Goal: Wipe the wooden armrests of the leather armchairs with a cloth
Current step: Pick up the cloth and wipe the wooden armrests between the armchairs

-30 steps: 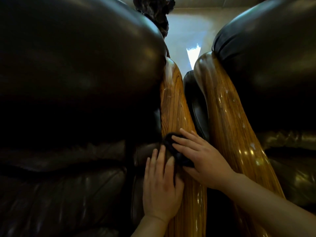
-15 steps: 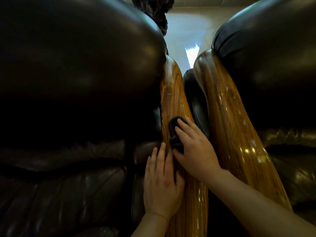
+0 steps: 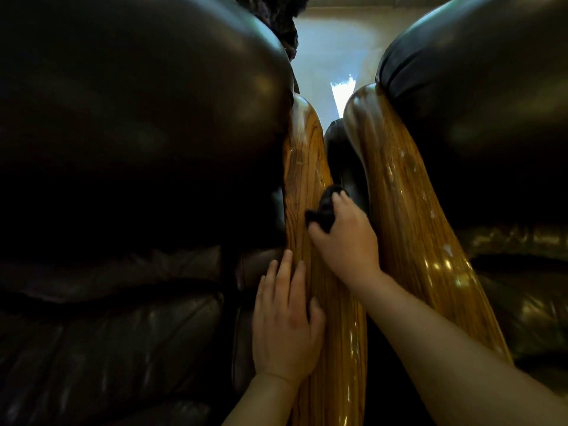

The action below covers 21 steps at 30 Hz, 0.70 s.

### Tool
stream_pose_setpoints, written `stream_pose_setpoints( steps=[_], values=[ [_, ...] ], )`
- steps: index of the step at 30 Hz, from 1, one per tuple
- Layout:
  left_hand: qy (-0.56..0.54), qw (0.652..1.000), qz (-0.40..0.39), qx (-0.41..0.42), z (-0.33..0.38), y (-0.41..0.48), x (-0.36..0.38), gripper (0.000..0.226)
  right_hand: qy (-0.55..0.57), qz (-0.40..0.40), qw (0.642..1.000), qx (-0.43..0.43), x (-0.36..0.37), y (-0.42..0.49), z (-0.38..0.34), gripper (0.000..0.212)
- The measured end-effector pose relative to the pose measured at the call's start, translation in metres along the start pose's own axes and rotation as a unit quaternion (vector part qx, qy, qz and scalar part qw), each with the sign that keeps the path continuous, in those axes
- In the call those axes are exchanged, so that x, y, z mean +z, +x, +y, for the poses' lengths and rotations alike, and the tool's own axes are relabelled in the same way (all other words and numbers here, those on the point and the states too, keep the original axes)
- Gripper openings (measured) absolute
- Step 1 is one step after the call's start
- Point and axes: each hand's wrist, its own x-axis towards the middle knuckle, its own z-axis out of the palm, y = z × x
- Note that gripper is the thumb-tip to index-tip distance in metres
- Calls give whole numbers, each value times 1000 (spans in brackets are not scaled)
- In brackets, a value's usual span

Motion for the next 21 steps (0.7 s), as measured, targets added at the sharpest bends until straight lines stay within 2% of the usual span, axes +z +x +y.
stream_pose_setpoints(
  steps=[2,4,6,8,13,15,17,19,21],
  values=[
    [-2,1000,4,-1,0,1,0,60,16,-5,1000,3,0,26,-13,63],
    [0,1000,6,3,0,2,1,59,-44,-25,991,-126,0,18,-9,56],
    [-3,1000,12,5,0,1,-1,59,-64,-64,960,-265,-6,-10,8,51],
    [-9,1000,10,1,1,1,-1,58,-54,-99,943,-313,-13,-18,21,49],
    [-19,1000,4,-8,0,0,0,51,-110,-86,962,-233,-5,35,-15,53],
    [-21,1000,4,-10,-2,1,1,50,-111,-123,947,-276,-7,36,-16,51],
    [-22,1000,10,-2,-2,2,1,52,-66,-148,928,-337,-18,19,6,48],
    [-9,1000,9,3,0,1,2,57,13,-108,946,-305,-24,-9,30,48],
    [3,1000,-2,2,3,0,2,62,55,-35,975,-212,-17,-28,37,54]
  ],
)
